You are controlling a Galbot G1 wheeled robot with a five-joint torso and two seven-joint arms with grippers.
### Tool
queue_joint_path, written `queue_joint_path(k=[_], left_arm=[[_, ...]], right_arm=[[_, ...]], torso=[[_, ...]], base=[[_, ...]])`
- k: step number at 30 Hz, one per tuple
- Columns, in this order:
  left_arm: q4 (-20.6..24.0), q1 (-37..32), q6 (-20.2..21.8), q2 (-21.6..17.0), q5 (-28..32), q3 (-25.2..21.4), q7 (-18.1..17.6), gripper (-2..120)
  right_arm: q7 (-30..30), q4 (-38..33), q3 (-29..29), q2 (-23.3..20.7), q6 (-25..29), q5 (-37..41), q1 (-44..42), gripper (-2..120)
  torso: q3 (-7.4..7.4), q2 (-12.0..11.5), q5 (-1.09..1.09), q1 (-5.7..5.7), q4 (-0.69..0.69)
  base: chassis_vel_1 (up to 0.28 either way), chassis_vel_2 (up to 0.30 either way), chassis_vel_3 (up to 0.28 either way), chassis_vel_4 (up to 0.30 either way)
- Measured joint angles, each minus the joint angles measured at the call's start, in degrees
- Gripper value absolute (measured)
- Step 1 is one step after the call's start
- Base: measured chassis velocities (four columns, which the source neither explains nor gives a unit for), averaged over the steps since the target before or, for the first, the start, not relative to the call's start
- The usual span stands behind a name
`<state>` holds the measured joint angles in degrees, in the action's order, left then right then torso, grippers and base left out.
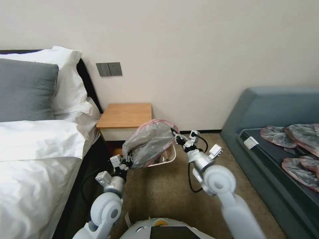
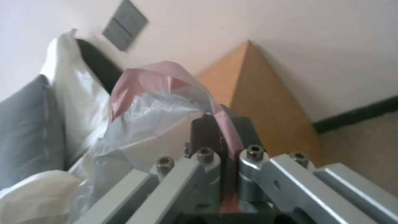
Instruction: Pick up the garbage bag from the table and place it over the trash can.
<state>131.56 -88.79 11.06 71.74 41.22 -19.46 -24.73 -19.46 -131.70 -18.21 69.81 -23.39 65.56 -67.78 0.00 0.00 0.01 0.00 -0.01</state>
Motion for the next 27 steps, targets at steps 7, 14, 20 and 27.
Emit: queue_joint_path(k=[7, 14, 20, 27], left_arm=[[0.04, -0.4, -0.38, 0.42, 0.91, -1.45, 1.92, 4], [-0.36, -0.57, -1.08, 0.91, 1.47, -3.5, 4.49, 4], [-1.12, -0.47, -1.03, 1.16, 0.87, -3.58, 6.6, 4], [-2.54, -0.74, -1.17, 1.26, -3.11, -3.44, 9.99, 4]], right_arm=[[-5.48, 0.97, -3.56, -2.31, -6.15, 8.73, 2.19, 0], [-6.82, 2.2, -6.07, -4.76, -10.71, 15.43, 3.31, 0], [-5.78, 3.5, -6.19, -7.01, -11.54, 16.58, 5.2, 0], [-4.88, 4.89, -4.42, -9.44, -12.27, 16.83, 7.51, 0]], torso=[[0.0, 0.0, 0.0, 0.0, 0.01], [0.0, 0.0, 0.0, 0.0, 0.0], [0.0, 0.0, -0.01, 0.0, 0.01], [0.0, 0.0, -0.01, 0.0, 0.01]], base=[[0.0, 0.0, 0.0, 0.0], [0.0, 0.0, 0.0, 0.0], [0.0, 0.0, 0.0, 0.0], [0.0, 0.0, 0.0, 0.0]])
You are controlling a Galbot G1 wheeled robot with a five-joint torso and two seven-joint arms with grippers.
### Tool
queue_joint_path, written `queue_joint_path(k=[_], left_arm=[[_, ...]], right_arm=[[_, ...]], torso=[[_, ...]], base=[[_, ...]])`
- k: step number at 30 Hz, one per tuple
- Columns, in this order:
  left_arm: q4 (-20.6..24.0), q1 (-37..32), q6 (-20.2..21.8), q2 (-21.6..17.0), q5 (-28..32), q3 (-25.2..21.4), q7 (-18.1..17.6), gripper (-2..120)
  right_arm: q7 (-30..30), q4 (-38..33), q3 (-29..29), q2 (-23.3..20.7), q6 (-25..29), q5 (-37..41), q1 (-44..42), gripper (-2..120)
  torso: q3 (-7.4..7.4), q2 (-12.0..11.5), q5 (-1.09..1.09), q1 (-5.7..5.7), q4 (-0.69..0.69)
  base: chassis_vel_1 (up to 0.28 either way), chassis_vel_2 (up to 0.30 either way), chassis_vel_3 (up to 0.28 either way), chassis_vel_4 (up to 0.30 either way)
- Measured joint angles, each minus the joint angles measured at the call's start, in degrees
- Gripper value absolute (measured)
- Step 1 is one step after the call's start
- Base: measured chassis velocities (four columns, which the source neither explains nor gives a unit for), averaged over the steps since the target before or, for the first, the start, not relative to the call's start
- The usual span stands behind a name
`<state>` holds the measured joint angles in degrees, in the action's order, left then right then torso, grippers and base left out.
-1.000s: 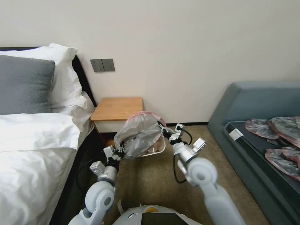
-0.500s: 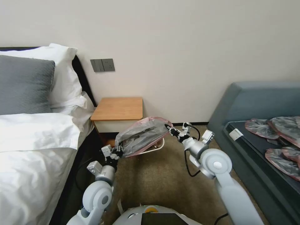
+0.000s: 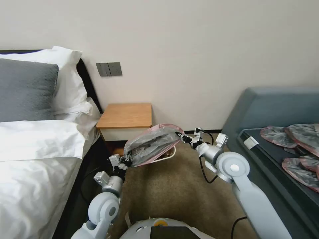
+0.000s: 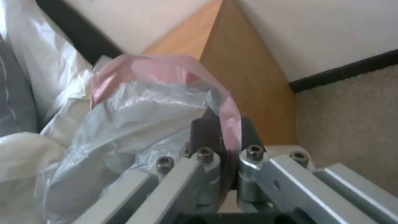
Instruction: Pick up the garbage bag from the table and place it over the trash can.
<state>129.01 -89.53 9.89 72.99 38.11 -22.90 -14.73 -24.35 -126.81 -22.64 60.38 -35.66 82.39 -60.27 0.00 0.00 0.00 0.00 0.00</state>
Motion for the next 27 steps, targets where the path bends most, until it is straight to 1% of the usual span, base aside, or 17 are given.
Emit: queue_joint_path(k=[4, 5, 7, 8, 11, 12, 15, 16, 17, 18, 20, 21, 22, 25, 26, 27], left_arm=[[-0.57, 0.14, -0.16, 0.02, -1.33, 0.14, 0.65, 4], [-0.63, 0.22, -0.17, 0.03, -1.38, 0.16, 0.64, 4], [-0.64, 0.34, -0.17, 0.03, -1.39, 0.17, 0.66, 4], [-0.64, 0.34, -0.17, 0.03, -1.39, 0.17, 0.66, 4], [-0.64, 0.46, -0.18, 0.0, -1.37, 0.14, 0.91, 4], [-0.64, 0.46, -0.18, 0.0, -1.37, 0.14, 0.91, 4], [-0.77, 0.64, -0.22, 0.14, -1.34, 0.13, 1.57, 4], [-0.84, 0.69, -0.25, 0.2, -1.34, 0.14, 1.74, 4], [-0.84, 0.69, -0.25, 0.2, -1.34, 0.14, 1.74, 4], [-0.92, 0.77, -0.31, 0.32, -1.31, 0.18, 2.01, 4], [-1.05, 0.82, -0.46, 0.44, -1.24, 0.2, 2.6, 4], [-1.14, 0.82, -0.63, 0.47, -1.18, 0.2, 2.86, 4], [-1.14, 0.82, -0.63, 0.47, -1.18, 0.2, 2.86, 4], [-1.39, 0.85, -1.21, 0.41, -0.9, -0.04, 3.65, 4], [-1.39, 0.85, -1.21, 0.41, -0.9, -0.04, 3.65, 4], [-1.45, 0.89, -1.44, 0.37, -0.7, -0.18, 4.02, 4]], right_arm=[[0.44, 0.2, 0.82, 0.15, 0.01, -0.1, 0.3, 2], [0.47, 0.46, 1.03, 0.48, 0.11, -0.31, 0.21, 9], [0.46, 1.06, 1.09, 0.94, 0.37, -0.44, 0.14, 16], [0.46, 1.06, 1.09, 0.94, 0.37, -0.44, 0.14, 16], [0.32, 1.97, 0.97, 1.36, 0.91, -0.37, 0.56, 30], [0.32, 1.97, 0.97, 1.36, 0.91, -0.37, 0.56, 30], [-0.32, 2.25, 0.97, 1.2, 1.04, 0.6, 1.31, 45], [-0.62, 2.32, 0.98, 1.13, 1.05, 1.02, 1.51, 48], [-0.62, 2.32, 0.98, 1.13, 1.05, 1.02, 1.51, 48], [-1.37, 2.59, 0.98, 1.1, 1.06, 1.89, 1.89, 55], [-2.66, 3.35, 0.97, 1.11, 1.02, 2.92, 2.47, 64], [-3.1, 3.76, 0.94, 1.12, 0.91, 3.21, 2.66, 67], [-3.1, 3.76, 0.94, 1.12, 0.91, 3.21, 2.66, 67], [-4.89, 4.82, 0.64, 1.08, -0.06, 4.53, 2.93, 81], [-4.89, 4.82, 0.64, 1.08, -0.06, 4.53, 2.93, 81], [-5.66, 5.0, 0.49, 0.99, -0.67, 5.15, 2.91, 84]], torso=[[0.0, 0.0, 0.0, 0.0, 0.0], [0.0, 0.0, 0.0, 0.0, 0.0], [0.0, 0.0, 0.01, 0.0, 0.0], [0.0, 0.0, 0.01, 0.0, 0.0], [0.0, 0.0, 0.01, 0.0, 0.0], [0.0, 0.0, 0.01, 0.0, 0.0], [0.0, 0.01, 0.0, 0.0, 0.0], [0.0, 0.01, -0.01, 0.0, 0.0], [0.0, 0.01, -0.01, 0.0, 0.0], [0.0, 0.01, 0.0, 0.0, 0.0], [0.0, 0.01, 0.0, 0.0, 0.0], [0.0, 0.01, 0.0, 0.0, 0.0], [0.0, 0.01, 0.0, 0.0, 0.0], [0.01, 0.01, 0.0, 0.0, 0.0], [0.01, 0.01, 0.0, 0.0, 0.0], [0.01, 0.01, 0.0, 0.0, 0.0]], base=[[0.0, 0.0, 0.0, 0.0], [0.0, 0.0, 0.0, 0.0], [0.0, 0.0, 0.0, 0.0], [0.0, 0.0, 0.0, 0.0], [0.0, 0.0, 0.0, 0.0], [0.0, 0.0, 0.0, 0.0], [0.0, 0.0, 0.0, 0.0], [0.0, 0.0, 0.0, 0.0], [0.0, 0.0, 0.0, 0.0], [0.0, 0.0, 0.0, 0.0], [0.0, 0.0, 0.0, 0.0], [0.0, 0.0, 0.0, 0.0], [0.0, 0.0, 0.0, 0.0], [0.0, 0.0, 0.0, 0.0], [0.0, 0.0, 0.0, 0.0], [0.0, 0.0, 0.0, 0.0]])
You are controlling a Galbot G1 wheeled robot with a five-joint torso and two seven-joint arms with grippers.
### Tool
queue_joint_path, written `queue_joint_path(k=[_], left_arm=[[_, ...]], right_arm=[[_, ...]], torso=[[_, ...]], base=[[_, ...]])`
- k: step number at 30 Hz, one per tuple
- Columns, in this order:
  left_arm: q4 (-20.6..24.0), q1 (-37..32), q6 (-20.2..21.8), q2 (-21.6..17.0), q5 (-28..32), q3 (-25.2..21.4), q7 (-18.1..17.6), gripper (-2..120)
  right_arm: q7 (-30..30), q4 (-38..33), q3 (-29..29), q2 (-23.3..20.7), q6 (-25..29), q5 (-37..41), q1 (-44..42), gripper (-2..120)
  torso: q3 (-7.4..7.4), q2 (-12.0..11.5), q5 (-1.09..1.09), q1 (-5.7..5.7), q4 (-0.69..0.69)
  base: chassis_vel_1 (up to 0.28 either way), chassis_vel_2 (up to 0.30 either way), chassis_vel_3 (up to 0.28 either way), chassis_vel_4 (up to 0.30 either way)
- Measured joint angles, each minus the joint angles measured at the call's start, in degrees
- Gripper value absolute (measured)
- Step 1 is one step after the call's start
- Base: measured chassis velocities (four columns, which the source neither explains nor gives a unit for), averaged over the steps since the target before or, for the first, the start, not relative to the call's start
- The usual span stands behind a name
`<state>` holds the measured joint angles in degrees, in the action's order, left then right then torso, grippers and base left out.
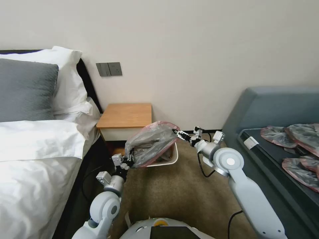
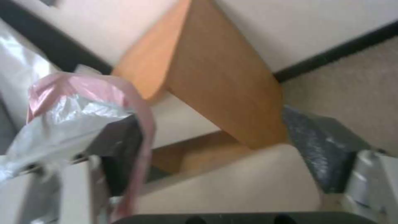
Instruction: Pick up the garbage bag from the table and place it over the trash can.
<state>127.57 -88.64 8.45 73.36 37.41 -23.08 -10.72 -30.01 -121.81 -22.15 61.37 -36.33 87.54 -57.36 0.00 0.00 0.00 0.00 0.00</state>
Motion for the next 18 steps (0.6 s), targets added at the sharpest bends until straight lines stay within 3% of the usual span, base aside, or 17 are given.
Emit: queue_joint_path(k=[3, 18], left_arm=[[-0.12, 0.37, -0.31, 0.03, 0.75, -0.28, 0.75, 4], [0.18, 1.43, 0.43, 1.14, 6.45, -0.58, -0.8, 4]], right_arm=[[-1.58, 0.19, -0.79, -0.37, -2.5, 0.82, -0.88, 98], [0.04, -4.43, -6.69, -1.73, -5.59, 1.59, -10.29, 100]], torso=[[0.0, 0.0, 0.01, 0.0, -0.01], [0.0, 0.0, 0.0, 0.0, -0.01]], base=[[0.0, 0.0, 0.0, 0.0], [0.0, 0.0, 0.0, 0.0]])
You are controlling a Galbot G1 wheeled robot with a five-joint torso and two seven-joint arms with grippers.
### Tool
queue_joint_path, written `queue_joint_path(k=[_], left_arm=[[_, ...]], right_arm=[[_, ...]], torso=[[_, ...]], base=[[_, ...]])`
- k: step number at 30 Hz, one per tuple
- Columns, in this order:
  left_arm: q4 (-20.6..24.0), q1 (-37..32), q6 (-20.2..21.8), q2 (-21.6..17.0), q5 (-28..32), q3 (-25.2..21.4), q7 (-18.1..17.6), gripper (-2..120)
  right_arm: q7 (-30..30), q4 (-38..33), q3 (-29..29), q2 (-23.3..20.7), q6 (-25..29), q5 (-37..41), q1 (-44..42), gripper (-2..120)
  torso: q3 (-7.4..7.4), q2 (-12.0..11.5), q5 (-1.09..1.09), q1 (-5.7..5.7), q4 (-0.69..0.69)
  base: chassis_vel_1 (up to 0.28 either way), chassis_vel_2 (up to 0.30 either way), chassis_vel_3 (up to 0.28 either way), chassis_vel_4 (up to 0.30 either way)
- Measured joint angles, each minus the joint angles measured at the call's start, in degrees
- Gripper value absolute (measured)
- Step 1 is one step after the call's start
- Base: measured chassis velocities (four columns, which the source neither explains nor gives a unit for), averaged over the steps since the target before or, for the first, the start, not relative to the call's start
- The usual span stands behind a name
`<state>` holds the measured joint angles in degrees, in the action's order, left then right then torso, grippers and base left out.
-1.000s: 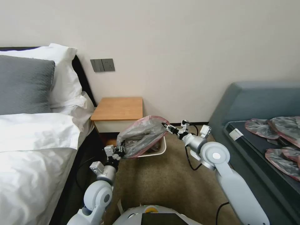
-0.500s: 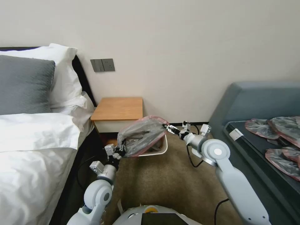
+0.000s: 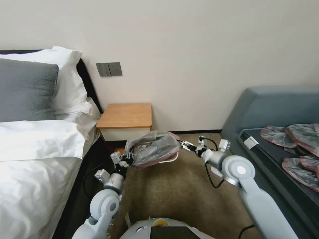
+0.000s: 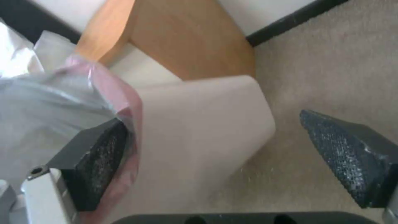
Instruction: Pick up the garbage bag from the table and place it over the trash can.
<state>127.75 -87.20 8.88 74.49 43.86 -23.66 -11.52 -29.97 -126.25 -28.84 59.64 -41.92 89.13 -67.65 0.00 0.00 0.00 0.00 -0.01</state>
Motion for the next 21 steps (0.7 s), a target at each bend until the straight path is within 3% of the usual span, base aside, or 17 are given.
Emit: queue_joint_path(k=[9, 17, 21], left_arm=[[1.19, 0.09, 1.86, 0.67, 4.35, -0.09, -2.81, 4], [2.0, 0.48, 3.03, 0.75, 6.95, -0.13, -4.6, 4], [2.78, 0.48, 3.59, 0.86, 8.35, -0.11, -4.91, 4]], right_arm=[[2.71, -5.04, -1.66, 1.01, 0.07, -3.2, -5.57, 100], [16.02, -6.56, -1.61, 3.01, 3.68, -21.63, -11.55, 100], [17.37, -3.59, -0.65, 4.81, 5.42, -24.74, -11.68, 100]], torso=[[0.0, 0.0, 0.0, 0.0, 0.01], [0.0, 0.0, -0.01, 0.0, 0.0], [0.0, 0.0, -0.01, 0.0, 0.01]], base=[[0.0, 0.0, 0.0, 0.0], [0.0, 0.0, 0.0, 0.0], [0.0, 0.0, 0.0, 0.0]])
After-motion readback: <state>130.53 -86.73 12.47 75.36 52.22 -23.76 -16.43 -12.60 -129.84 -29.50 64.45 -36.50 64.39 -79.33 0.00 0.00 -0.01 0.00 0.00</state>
